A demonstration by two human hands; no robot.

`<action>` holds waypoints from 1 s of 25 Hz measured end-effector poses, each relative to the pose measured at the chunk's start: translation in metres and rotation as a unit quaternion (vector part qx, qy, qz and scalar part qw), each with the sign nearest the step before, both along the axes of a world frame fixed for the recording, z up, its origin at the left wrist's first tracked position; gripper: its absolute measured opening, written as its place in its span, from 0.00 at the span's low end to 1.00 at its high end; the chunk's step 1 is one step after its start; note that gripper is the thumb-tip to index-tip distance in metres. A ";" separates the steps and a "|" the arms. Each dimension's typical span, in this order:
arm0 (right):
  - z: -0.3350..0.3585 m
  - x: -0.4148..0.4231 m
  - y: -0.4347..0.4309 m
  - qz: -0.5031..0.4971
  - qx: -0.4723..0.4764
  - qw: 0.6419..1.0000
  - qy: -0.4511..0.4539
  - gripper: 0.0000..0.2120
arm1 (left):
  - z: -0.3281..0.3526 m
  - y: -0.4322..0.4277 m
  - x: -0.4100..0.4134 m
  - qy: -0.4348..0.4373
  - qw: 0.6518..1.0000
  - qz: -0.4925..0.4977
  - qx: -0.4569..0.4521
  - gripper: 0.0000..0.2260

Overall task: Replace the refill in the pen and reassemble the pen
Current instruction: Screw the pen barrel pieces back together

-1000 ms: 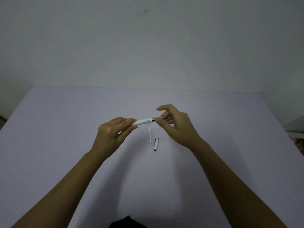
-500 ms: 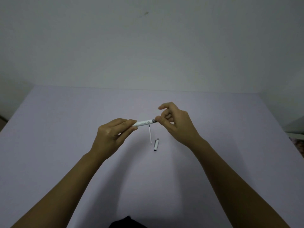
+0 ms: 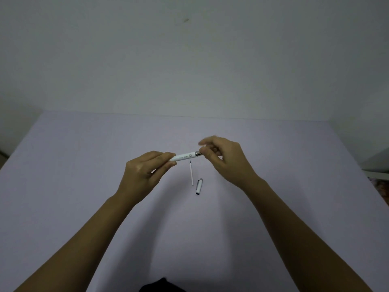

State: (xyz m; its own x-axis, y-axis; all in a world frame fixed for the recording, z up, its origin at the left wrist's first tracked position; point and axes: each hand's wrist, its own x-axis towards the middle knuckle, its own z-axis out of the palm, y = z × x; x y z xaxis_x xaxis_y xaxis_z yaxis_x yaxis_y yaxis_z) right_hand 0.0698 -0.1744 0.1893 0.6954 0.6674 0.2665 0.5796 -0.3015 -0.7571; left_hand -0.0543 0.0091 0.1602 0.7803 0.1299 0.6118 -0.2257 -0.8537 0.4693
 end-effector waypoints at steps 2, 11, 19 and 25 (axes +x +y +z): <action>0.003 -0.003 0.000 0.012 0.020 0.999 0.026 0.01 | 0.000 0.001 0.000 0.004 1.000 0.003 -0.002 0.12; -0.001 0.000 -0.003 0.025 -0.027 0.999 -0.014 0.15 | 0.000 -0.003 0.001 0.000 1.000 0.003 -0.008 0.12; 0.000 0.006 -0.004 0.064 -0.038 0.992 -0.100 0.08 | 0.000 -0.005 0.002 -0.008 1.000 0.000 -0.011 0.12; 0.003 0.007 -0.005 0.052 -0.010 0.994 -0.101 0.07 | -0.001 -0.004 0.001 -0.014 1.000 0.011 -0.010 0.11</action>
